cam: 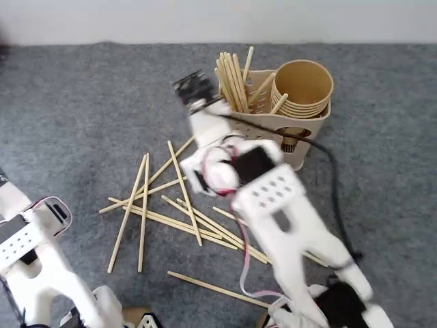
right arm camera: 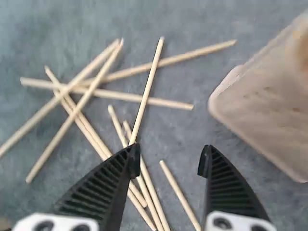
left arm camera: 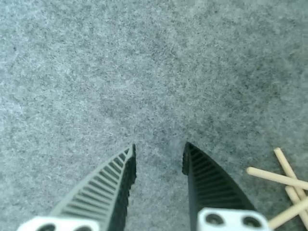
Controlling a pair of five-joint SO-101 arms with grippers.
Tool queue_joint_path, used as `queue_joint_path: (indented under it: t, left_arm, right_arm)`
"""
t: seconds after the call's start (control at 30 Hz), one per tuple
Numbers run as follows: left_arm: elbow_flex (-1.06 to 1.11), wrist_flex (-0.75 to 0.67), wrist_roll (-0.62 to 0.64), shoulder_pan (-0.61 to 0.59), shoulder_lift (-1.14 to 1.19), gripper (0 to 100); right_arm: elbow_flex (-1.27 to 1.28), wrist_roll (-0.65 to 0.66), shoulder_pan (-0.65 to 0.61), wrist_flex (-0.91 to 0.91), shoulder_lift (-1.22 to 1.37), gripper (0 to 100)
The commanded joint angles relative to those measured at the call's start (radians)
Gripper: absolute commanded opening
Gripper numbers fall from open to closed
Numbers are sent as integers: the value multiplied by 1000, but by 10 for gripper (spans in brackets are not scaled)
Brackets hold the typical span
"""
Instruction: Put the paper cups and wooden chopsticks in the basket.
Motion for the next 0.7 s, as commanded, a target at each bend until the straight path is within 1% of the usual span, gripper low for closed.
queue_joint_path:
  t: [0.0,0.13,0.23,0.3,0.47,0.67]
  left_arm:
    - [-2,-18,-12,6,-5,159]
    - [-2,-18,-12,6,-5,159]
    - [1,-20,-12,6,-5,159]
    - [2,-20,-12,6,-5,159]
    - [2,-20,-12,6,-5,159]
    - [2,-20,-12,6,-5,159]
  right_arm:
    - [-60,17,-36,-12,157,209]
    - [-63,21,-68,-76,311,209]
    - [-63,78,-90,-117,389,209]
    - [-63,103,-105,-127,426,209]
    - [-63,107,-131,-128,478,209]
    - [-63,112,-117,-180,562,208]
